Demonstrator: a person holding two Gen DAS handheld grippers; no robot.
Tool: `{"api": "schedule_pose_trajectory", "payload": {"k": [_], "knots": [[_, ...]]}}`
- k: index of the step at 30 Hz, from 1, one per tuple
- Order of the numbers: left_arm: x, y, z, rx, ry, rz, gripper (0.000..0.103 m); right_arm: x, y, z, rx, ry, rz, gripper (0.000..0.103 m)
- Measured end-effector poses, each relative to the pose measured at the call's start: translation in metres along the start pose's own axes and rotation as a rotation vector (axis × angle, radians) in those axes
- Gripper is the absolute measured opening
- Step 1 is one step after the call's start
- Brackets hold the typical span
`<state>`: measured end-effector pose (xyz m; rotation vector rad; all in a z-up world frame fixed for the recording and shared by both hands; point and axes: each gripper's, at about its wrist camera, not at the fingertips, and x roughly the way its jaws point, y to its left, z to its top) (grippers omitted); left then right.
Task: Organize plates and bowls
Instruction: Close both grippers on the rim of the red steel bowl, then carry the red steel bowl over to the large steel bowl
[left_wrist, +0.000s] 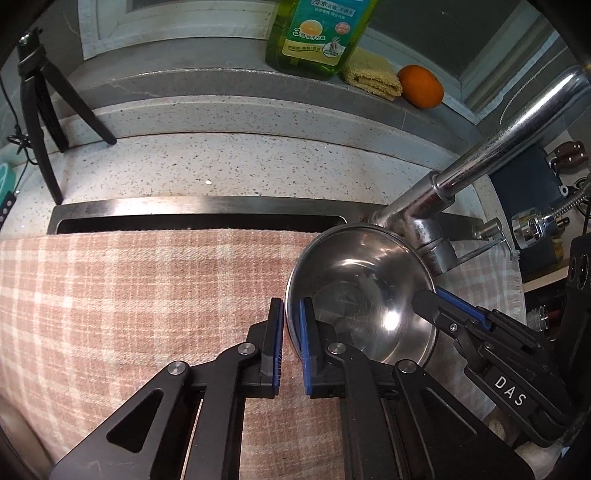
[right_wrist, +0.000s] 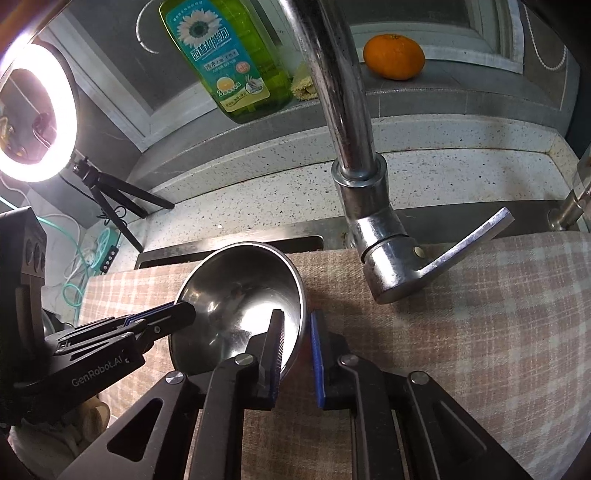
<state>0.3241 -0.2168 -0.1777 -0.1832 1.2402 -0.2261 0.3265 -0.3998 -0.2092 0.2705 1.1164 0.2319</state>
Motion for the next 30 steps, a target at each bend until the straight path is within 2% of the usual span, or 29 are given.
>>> {"api": "schedule_pose_trajectory", "payload": {"k": [7, 14, 23, 30], "knots": [[-0.008, 0.001, -0.001, -0.003, -0.018, -0.01, 0.007, -0.001, -0.004, 0.003, 0.045, 0.007, 0.023, 0.008], [-0.036, 0.005, -0.005, -0.008, -0.069, -0.03, 0.007, -0.019, 0.005, 0.005, 0.05, -0.018, 0.041, 0.008], [-0.084, 0.023, -0.013, -0.032, -0.157, -0.034, 0.007, -0.053, 0.045, 0.01, 0.002, -0.069, 0.084, 0.008], [-0.128, 0.052, -0.031, -0.069, -0.237, -0.016, 0.007, -0.073, 0.095, 0.008, -0.06, -0.102, 0.128, 0.008]]}}
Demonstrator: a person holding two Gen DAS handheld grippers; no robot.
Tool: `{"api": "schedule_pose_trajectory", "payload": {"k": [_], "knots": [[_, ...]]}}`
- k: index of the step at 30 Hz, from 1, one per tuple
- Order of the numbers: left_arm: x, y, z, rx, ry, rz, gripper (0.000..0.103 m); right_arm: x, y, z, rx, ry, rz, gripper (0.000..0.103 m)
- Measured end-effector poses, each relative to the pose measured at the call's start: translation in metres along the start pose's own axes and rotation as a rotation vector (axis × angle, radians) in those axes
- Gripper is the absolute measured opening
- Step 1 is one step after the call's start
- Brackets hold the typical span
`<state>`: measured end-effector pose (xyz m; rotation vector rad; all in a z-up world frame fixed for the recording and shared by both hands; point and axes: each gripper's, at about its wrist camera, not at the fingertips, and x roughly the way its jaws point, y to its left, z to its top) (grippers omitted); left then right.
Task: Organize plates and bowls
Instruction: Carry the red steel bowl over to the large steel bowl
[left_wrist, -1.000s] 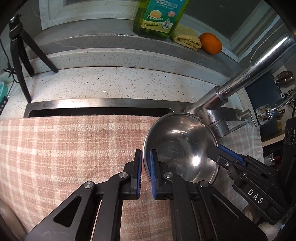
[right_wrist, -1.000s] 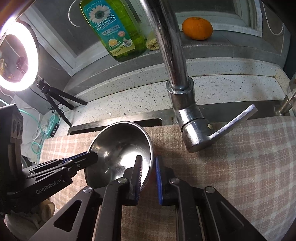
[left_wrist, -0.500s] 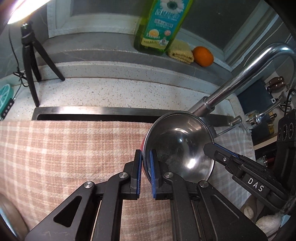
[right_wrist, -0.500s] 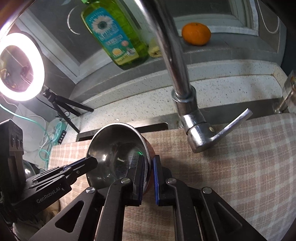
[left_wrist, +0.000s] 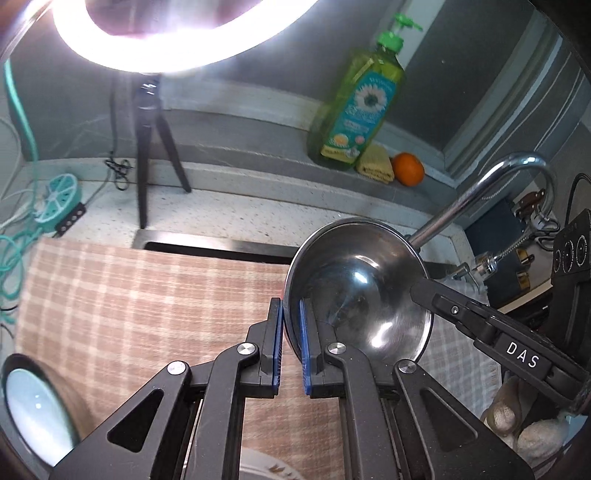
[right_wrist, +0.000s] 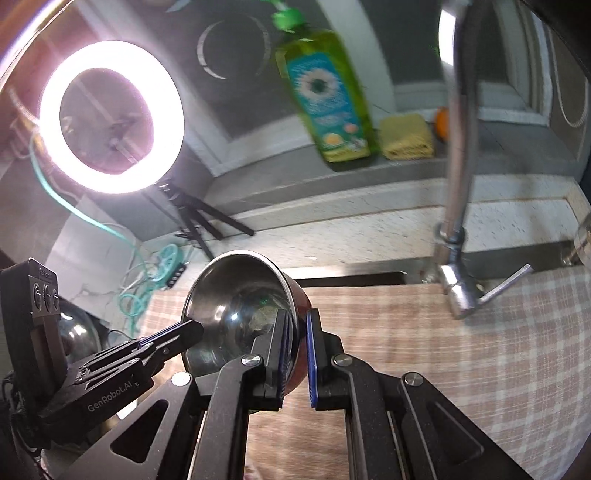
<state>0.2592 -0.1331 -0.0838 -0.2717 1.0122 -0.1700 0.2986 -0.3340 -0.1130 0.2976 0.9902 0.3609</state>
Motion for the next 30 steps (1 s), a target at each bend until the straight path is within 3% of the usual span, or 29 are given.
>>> {"api": "schedule_pose_trajectory", "payload": {"k": [17, 30], "knots": [[-0.099, 0.124, -0.047, -0.171, -0.106, 0.123, 0.007, 0.033, 0.153, -0.036, -0.178, 0.059, 0.149, 0.008], [-0.126, 0.193, -0.089, -0.277, -0.098, 0.183, 0.007, 0.077, 0.231, -0.082, -0.268, 0.164, 0.19, 0.008]]}}
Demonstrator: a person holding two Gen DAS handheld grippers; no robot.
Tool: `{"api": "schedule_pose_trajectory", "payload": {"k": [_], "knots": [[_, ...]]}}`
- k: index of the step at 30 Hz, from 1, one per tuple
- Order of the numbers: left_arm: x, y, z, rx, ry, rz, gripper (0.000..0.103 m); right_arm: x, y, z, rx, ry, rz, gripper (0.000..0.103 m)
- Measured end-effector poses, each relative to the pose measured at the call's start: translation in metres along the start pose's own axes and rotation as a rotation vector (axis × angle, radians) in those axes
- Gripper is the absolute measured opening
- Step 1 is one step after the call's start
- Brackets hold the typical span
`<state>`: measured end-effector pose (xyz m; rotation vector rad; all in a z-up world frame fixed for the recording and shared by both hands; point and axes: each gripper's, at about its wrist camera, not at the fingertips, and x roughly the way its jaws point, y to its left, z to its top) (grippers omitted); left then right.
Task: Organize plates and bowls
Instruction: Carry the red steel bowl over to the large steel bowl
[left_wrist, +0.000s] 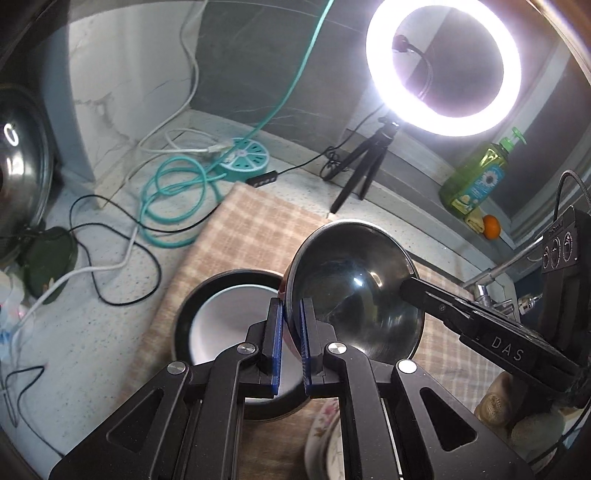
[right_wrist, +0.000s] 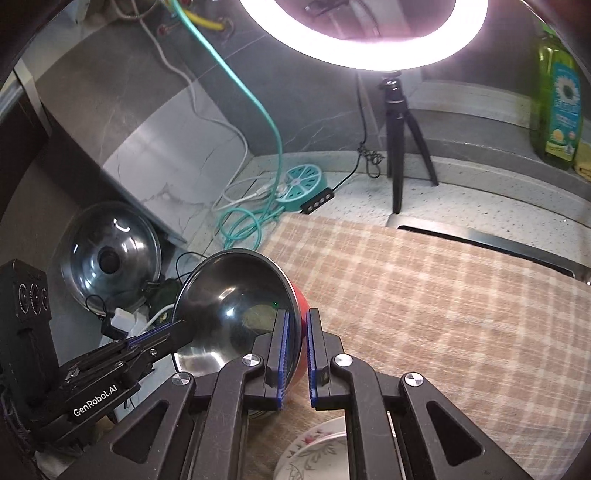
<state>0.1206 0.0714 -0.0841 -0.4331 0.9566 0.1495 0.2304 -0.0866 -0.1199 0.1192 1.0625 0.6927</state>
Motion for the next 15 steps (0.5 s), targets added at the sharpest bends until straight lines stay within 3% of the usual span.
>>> {"api": "schedule_pose_trajectory", "payload": {"k": [15], "knots": [[0.011, 0.039, -0.009, -0.045, 0.036, 0.016, 0.007, 0.048, 0.023, -0.012, -0.014, 0.088, -0.003, 0.008]]}}
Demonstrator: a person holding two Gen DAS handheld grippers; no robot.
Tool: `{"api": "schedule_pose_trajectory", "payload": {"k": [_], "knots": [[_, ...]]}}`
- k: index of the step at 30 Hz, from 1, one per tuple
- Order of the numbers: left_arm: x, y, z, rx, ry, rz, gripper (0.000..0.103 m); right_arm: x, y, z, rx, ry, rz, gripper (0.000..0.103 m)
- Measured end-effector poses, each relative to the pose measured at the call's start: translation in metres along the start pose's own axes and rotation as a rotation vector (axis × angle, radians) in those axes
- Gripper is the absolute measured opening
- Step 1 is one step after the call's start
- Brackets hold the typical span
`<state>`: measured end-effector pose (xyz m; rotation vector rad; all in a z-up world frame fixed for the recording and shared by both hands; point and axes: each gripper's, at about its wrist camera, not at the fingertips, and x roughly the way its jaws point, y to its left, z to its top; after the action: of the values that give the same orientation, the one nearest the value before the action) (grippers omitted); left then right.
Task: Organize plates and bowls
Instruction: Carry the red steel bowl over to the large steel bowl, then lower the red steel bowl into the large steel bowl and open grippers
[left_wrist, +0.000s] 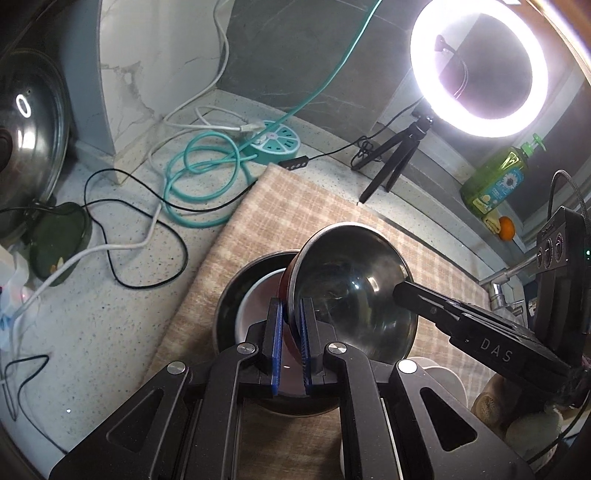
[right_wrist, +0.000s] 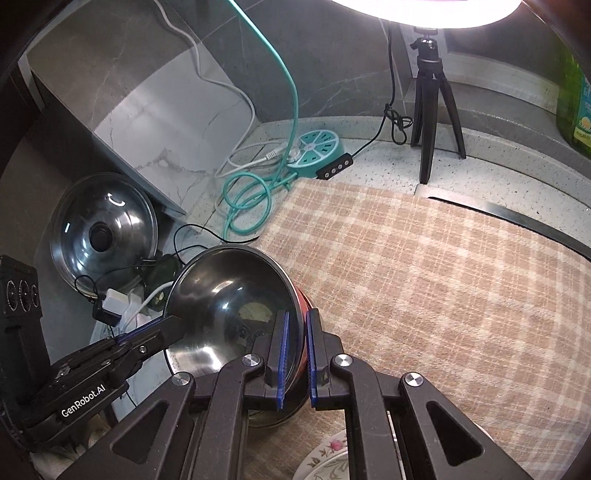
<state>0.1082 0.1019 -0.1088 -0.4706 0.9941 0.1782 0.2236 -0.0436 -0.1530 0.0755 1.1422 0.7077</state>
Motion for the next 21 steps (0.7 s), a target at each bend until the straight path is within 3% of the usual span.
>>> {"api": "schedule_pose_trajectory", "payload": {"k": [21], "knots": [[0.004, 0.021, -0.003, -0.058, 0.02, -0.002, 0.007, 0.014, 0.018, 0.0, -0.052, 0.018, -0.014, 0.008]]}}
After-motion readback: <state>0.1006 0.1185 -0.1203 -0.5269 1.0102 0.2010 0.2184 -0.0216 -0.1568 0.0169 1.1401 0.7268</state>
